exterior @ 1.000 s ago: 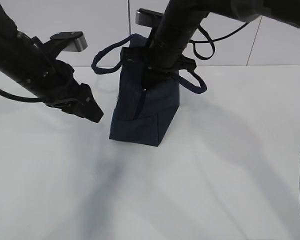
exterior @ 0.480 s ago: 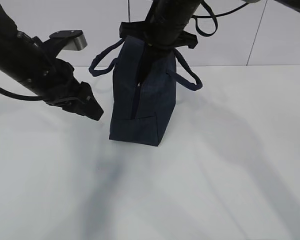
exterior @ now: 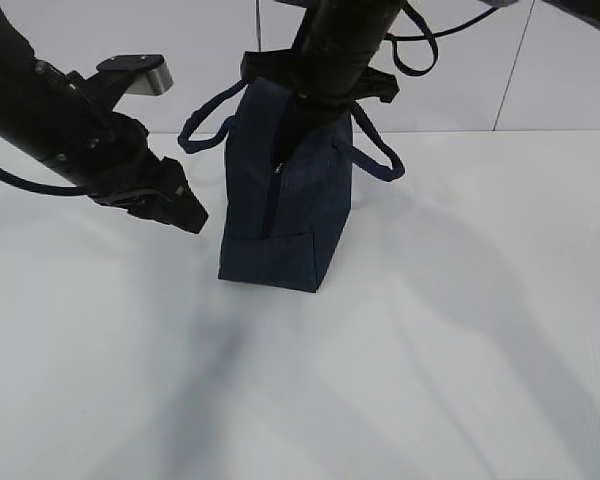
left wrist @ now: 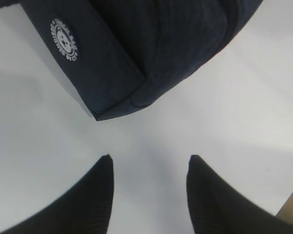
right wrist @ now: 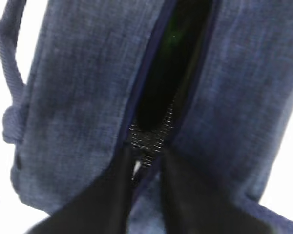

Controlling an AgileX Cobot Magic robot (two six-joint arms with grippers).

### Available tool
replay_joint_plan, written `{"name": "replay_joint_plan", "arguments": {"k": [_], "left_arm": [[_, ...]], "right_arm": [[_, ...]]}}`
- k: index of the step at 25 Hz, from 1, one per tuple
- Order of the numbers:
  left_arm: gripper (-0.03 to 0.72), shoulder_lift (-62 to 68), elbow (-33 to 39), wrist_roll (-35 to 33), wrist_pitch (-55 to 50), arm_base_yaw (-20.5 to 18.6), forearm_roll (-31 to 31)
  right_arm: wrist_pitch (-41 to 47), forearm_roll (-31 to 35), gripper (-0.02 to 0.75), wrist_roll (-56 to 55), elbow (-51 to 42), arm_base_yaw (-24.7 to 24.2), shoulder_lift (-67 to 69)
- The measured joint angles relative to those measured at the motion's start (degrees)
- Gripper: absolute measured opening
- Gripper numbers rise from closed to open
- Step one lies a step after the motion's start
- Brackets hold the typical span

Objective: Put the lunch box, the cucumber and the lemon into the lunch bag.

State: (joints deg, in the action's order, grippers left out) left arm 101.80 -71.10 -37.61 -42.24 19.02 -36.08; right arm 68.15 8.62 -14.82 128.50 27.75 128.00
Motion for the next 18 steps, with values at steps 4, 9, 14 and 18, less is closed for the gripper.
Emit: {"name": "replay_joint_plan", "arguments": {"k": [4,9,14,18], "left_arm": [[0.354,0.0,0.0,0.0,0.0,0.0,-0.4],[0.354,0.0,0.0,0.0,0.0,0.0,-0.5],[0.354,0.0,0.0,0.0,0.0,0.0,-0.6],[0.354,0.0,0.0,0.0,0.0,0.0,-0.7]], "right_arm": [[0.5,0.1,0.026,-0.1,0.0,0.0,0.9],[-0.2,1.3,0.235,-0.8,0.0,0.0,1.3],[-0.3,2.6,0.321,-1.6,0.0,0.0,2.1],[-0.3,2.7,0.328,-1.8,0.0,0.0,2.7]]}}
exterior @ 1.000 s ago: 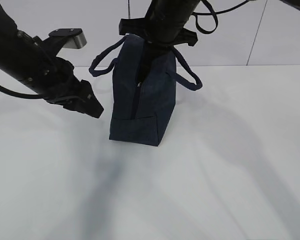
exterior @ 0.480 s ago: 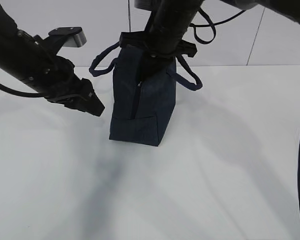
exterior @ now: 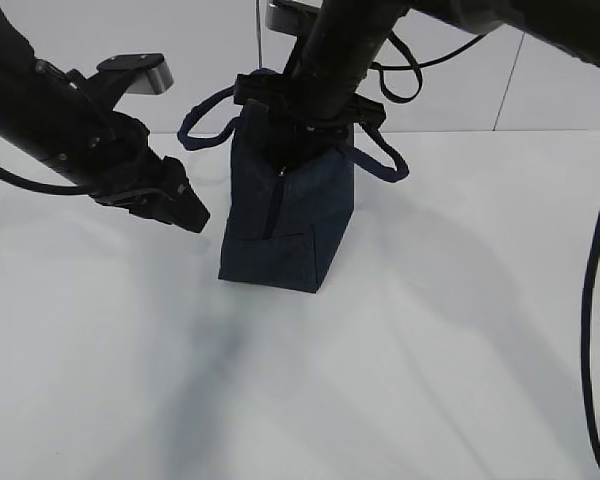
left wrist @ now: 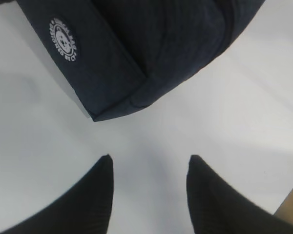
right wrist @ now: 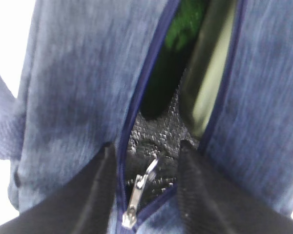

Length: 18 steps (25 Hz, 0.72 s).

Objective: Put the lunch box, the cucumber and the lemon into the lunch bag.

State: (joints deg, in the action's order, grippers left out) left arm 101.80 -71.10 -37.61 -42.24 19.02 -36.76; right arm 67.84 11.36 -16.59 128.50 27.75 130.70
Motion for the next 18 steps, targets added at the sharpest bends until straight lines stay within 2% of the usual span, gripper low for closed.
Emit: {"name": "replay_joint_plan", "arguments": {"k": [18], "left_arm": [[0.354,0.0,0.0,0.0,-0.1,0.0,-0.2]], "right_arm": [[2.4,-0.2,0.276,-1.0,0.0,0.0,0.1]]}}
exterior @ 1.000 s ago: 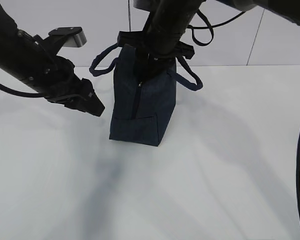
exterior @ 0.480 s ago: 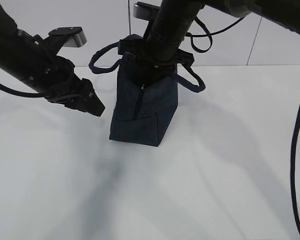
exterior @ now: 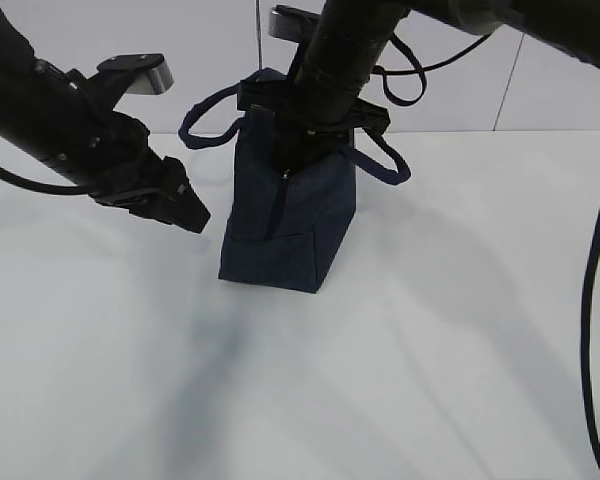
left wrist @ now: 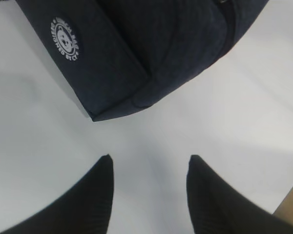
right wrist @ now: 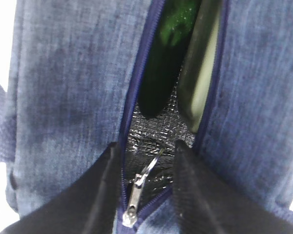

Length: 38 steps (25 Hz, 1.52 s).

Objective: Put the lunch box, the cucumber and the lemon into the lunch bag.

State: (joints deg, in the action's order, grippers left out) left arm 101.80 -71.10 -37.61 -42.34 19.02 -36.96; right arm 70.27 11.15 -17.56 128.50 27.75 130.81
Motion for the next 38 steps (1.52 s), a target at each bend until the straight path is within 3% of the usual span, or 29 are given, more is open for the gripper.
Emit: {"name": "replay_joint_plan", "arguments": {"k": [38], "left_arm": [[0.354,0.0,0.0,0.0,-0.1,0.0,-0.3]], "right_arm": [[0.0,1.0,0.275,-4.7,0.1,0.5,1.3]]}}
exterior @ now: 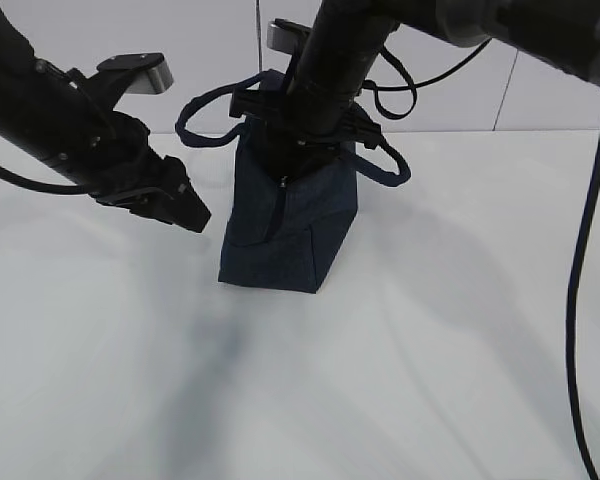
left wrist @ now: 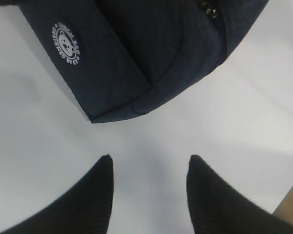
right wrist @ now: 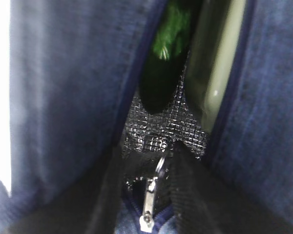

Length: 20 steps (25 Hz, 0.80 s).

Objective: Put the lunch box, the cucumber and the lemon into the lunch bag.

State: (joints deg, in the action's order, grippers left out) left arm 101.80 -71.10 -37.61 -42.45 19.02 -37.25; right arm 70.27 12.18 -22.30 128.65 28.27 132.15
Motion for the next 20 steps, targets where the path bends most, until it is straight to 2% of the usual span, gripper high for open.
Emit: {"name": "replay_joint_plan", "arguments": {"k": [20], "left_arm": [[0.354,0.0,0.0,0.0,0.1,0.0,-0.1]], "right_arm": [[0.0,0.8,0.244,0.0,0.4,0.0,2.7]]}}
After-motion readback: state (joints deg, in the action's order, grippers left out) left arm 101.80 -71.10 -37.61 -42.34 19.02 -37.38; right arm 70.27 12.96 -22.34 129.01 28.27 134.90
